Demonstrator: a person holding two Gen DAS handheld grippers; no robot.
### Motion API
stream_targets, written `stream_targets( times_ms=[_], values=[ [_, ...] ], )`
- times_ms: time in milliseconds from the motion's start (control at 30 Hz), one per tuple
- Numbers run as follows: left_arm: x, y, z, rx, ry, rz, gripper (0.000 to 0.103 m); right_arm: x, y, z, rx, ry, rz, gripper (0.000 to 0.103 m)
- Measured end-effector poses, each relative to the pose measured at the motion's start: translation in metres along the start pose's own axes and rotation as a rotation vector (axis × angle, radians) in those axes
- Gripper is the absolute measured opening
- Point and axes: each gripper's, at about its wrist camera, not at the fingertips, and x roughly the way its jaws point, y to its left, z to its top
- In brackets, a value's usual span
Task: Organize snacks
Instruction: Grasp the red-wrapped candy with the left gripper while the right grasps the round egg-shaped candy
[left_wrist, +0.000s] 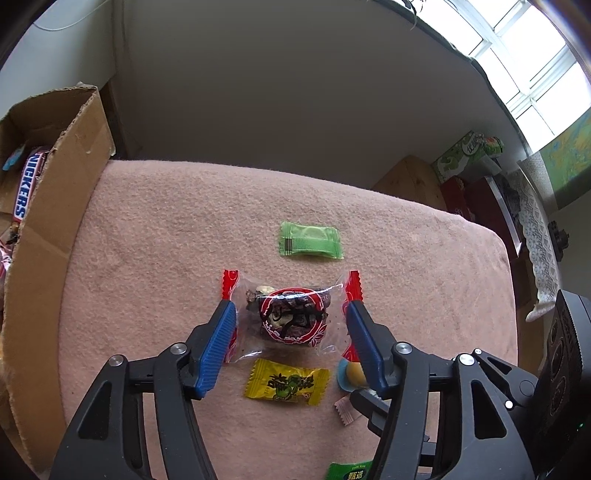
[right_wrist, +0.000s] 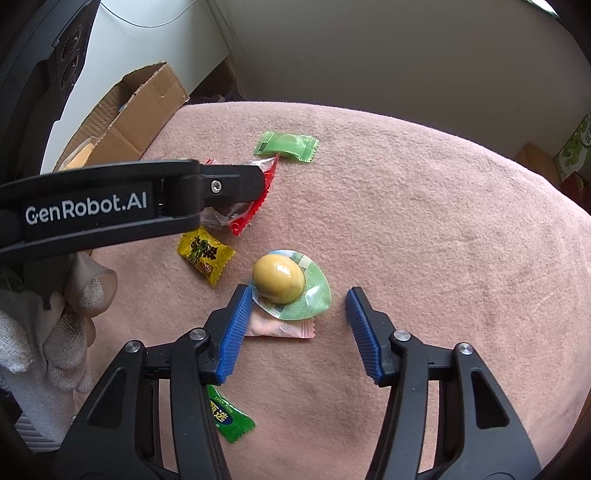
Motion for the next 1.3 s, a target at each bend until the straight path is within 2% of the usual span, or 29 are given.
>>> stream_targets(
  times_ms=[167,333,433,667,933,967,1200,1233,1300],
  values=[
    [0.005,-0.003,0.001,0.03,-0.028,0.014,0.068,0.0,-0.002,0.002,0.004,-0.003,0.0,0.055],
    [0.001,-0.001,-0.001,0.045,-0.052,0.01,0.057,0.003,0.001,0.004,0.008,-0.013,-0.008,0.055],
    [-0.001,0.001,-0.002,0.04,-0.057,0.005,0.054,0.005,0.004,0.009,0.002,-0.014,-0.027,0.04],
    [-0.007,0.005,-0.004,0.023,-0.06,-0.003,0.051,0.001,-0.003,0.008,0.016,-0.02,0.008,0.029],
    [-0.013,0.01,-0.005,-0.004,-0.07,-0.011,0.05,-0.003,-0.007,0.007,0.029,-0.031,0.033,0.02],
    [-0.014,0.011,-0.004,-0.013,-0.072,-0.015,0.05,-0.004,-0.008,0.006,0.035,-0.034,0.034,0.006],
    [-0.021,0.014,-0.004,-0.009,-0.083,-0.01,0.05,-0.008,-0.015,0.005,0.049,-0.03,0.064,0.007],
    [-0.021,0.015,-0.004,-0.01,-0.084,-0.007,0.05,-0.01,-0.016,0.006,0.051,-0.033,0.074,0.01],
    [-0.021,0.016,-0.005,-0.019,-0.087,-0.007,0.05,-0.012,-0.014,0.009,0.035,-0.04,0.071,0.025]
  ],
)
